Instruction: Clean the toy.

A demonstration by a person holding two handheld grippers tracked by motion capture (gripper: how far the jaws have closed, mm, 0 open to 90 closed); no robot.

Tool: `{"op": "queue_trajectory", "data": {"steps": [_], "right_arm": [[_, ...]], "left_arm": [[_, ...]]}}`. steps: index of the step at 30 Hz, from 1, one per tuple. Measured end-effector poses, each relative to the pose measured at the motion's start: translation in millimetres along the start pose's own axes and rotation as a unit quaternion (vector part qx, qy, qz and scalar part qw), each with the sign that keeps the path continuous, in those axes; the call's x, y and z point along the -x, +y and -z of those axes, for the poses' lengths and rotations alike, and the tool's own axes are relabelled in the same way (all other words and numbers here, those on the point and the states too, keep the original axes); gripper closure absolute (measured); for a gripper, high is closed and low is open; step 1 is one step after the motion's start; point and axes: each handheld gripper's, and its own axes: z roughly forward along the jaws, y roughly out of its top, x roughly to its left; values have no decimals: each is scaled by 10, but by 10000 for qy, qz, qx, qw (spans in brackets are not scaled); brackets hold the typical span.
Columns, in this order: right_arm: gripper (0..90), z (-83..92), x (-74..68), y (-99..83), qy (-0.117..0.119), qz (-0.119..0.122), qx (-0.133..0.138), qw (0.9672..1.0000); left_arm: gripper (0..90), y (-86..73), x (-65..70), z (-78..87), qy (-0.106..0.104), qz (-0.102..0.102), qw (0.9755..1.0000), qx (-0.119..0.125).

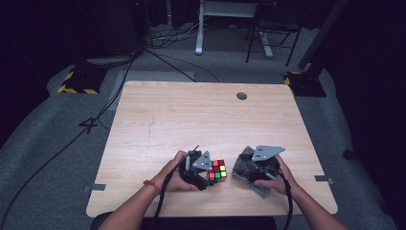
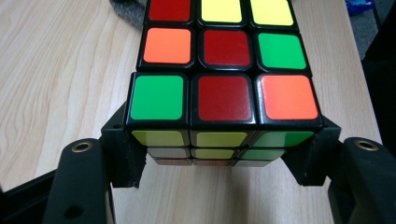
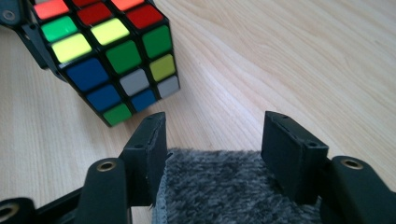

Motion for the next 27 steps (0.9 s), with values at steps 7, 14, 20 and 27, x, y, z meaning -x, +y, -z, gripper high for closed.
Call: {"op": "queue_trajectory", "data": {"steps": [7, 14, 20, 27], "right_arm": [[410, 26, -25, 24, 82, 7, 105, 9999], [407, 38, -45, 43, 125, 43, 155, 9998], [403, 18, -95, 67, 246, 122, 134, 9995], [404, -29, -125, 68, 309, 137, 86, 9994]], "left_arm": [[333, 84, -32, -34, 53, -63, 10000, -13], [333, 89, -26, -31, -6, -66, 10000, -9], [333, 109, -34, -22, 59, -36, 10000, 12], [333, 80, -34, -47, 105, -11, 9999, -126]]}}
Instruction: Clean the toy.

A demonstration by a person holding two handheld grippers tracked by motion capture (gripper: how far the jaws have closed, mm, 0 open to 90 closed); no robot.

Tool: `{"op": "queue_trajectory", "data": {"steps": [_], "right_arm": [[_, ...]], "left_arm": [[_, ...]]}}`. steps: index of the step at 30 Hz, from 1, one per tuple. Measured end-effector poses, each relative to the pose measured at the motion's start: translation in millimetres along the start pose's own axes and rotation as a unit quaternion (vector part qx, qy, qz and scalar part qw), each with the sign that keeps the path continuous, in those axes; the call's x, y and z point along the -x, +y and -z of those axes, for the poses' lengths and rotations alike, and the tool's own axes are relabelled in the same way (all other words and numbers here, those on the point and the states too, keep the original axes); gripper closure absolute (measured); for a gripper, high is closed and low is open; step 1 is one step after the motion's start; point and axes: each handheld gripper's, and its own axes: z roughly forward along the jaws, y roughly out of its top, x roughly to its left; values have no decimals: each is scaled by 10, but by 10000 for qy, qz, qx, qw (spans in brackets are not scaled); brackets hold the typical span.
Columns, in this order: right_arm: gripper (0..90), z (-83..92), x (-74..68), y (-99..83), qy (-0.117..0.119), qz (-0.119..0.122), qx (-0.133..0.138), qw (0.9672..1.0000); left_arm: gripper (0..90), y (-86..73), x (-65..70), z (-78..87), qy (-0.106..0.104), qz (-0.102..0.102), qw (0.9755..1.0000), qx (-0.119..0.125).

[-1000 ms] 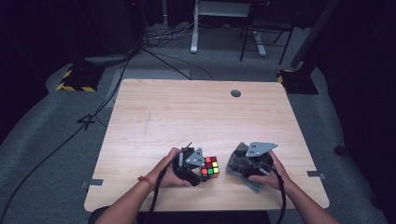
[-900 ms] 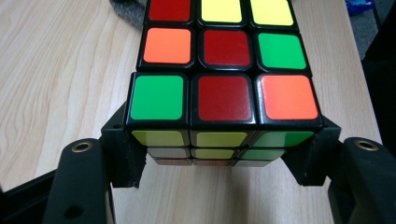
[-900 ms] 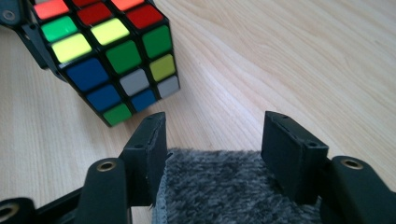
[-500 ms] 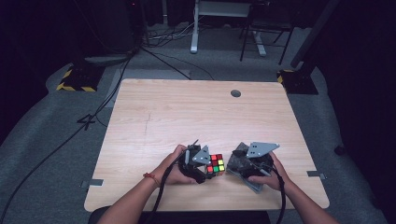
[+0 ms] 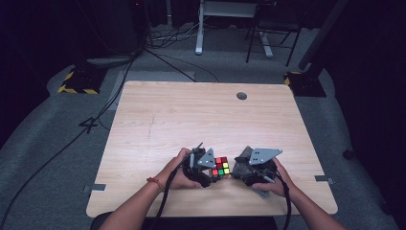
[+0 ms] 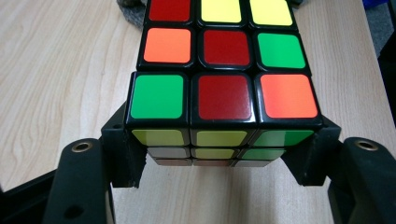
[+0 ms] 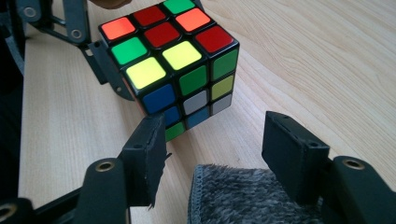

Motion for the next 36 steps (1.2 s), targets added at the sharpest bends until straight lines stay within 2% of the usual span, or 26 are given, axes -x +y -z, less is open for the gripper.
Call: {"op": "queue_trajectory", "data": {"steps": [2, 7, 17, 28, 36], "right_arm": [[409, -29, -2, 6, -6, 8, -24, 10000], [413, -100, -3, 15, -2, 46, -129, 9999], [410, -245, -42, -38, 25, 223, -594, 9980], [414, -217, -58, -35, 92, 241, -419, 9988], [417, -173, -122, 54, 35, 333, -226, 9992]], "left_arm": [[333, -13, 2, -2, -55, -34, 10000, 0], [333, -78, 0, -17, -199, 28, 9998, 8], [333, -154, 15, -113, -412, 38, 9991, -110], [331, -163, 33, -189, -465, -35, 9987, -224], [325, -127, 50, -192, -360, -146, 9990, -223]]}}
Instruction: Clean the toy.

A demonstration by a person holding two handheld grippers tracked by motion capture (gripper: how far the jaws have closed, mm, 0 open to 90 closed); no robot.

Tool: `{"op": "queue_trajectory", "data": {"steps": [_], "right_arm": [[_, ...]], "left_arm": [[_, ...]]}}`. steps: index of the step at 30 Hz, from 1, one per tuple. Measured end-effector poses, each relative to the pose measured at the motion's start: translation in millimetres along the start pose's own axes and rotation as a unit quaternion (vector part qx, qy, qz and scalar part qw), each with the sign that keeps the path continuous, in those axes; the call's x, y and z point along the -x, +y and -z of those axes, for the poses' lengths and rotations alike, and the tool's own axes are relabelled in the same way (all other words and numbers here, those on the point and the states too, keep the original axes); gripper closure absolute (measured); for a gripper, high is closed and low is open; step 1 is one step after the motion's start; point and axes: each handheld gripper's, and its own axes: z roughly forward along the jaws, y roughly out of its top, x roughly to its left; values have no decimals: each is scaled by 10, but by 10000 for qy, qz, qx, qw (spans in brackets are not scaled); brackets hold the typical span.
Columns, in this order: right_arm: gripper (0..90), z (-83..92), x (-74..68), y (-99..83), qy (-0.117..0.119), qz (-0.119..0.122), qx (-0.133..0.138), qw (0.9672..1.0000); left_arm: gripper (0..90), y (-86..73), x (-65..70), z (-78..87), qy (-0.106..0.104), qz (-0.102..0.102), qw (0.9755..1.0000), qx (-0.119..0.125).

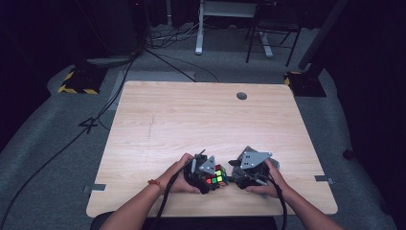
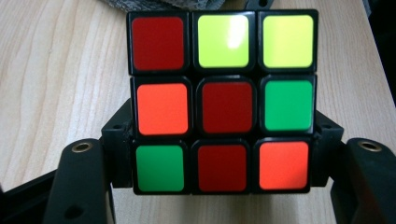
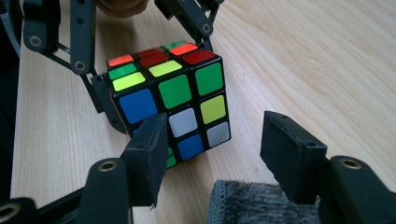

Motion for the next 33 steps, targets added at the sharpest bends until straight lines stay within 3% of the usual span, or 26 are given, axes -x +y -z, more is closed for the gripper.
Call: {"op": "queue_trajectory", "data": {"steps": [12, 26, 29, 33], "right_arm": [[423, 22, -52, 130, 33, 67, 245, 9997], [398, 29, -39, 148, 34, -95, 557, 9984], [397, 86, -5, 94, -47, -89, 510, 9986], [419, 129, 74, -26, -132, -263, 351, 9990]], "left_arm": [[316, 42, 21, -10, 125, -11, 9997, 228], [331, 106, 61, 0, 218, -128, 9989, 391], [331, 90, 62, 26, 276, -126, 9985, 452], [331, 71, 46, 63, 283, -69, 9979, 579]]}}
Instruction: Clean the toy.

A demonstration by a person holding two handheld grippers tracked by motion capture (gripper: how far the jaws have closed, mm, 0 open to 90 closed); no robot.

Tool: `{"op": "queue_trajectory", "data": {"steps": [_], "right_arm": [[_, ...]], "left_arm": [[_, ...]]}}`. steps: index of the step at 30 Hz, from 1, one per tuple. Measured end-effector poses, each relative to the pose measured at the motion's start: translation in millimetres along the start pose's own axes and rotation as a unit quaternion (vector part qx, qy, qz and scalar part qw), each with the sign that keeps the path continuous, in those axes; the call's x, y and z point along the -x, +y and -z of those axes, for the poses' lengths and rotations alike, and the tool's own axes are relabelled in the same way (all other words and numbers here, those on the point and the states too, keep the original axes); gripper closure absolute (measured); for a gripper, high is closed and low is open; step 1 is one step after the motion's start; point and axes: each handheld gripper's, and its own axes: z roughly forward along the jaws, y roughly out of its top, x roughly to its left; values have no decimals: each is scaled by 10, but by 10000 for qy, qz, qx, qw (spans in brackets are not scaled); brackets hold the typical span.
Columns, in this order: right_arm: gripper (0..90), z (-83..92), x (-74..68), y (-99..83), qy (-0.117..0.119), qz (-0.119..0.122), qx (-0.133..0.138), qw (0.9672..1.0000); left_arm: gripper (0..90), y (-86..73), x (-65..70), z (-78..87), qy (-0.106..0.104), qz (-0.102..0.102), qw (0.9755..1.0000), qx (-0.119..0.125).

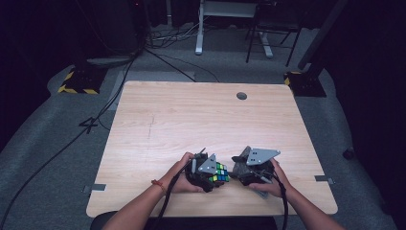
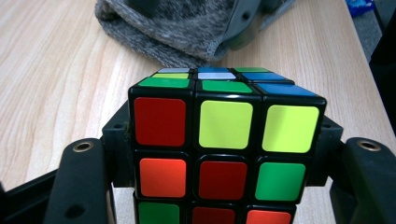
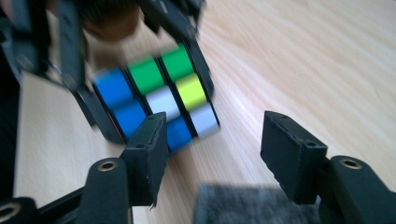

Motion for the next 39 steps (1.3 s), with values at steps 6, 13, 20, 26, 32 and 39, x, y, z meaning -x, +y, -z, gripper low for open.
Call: {"op": "queue_trajectory", "data": {"steps": [6, 13, 20, 26, 32, 39], "right_arm": [[416, -109, 41, -134, 6, -25, -534, 9986], [407, -124, 28, -120, 155, -14, -407, 9991], [407, -94, 20, -103, 218, -58, -218, 9995], [395, -93, -5, -72, 301, 6, -181, 9994], [386, 117, 107, -98, -120, 13, -231, 9997], [377, 342, 396, -385, -612, -355, -857, 9938]], "left_arm": [[330, 5, 10, 41, -13, -14, 9998, 173], [328, -11, 5, 35, -191, 76, 9993, 319], [321, -71, -1, -11, -232, 65, 9997, -21], [321, -106, -17, -46, -290, 7, 9994, -200], [310, -169, -55, 10, -302, 171, 9991, -243], [299, -259, -77, 79, -246, 304, 9988, -305]]}}
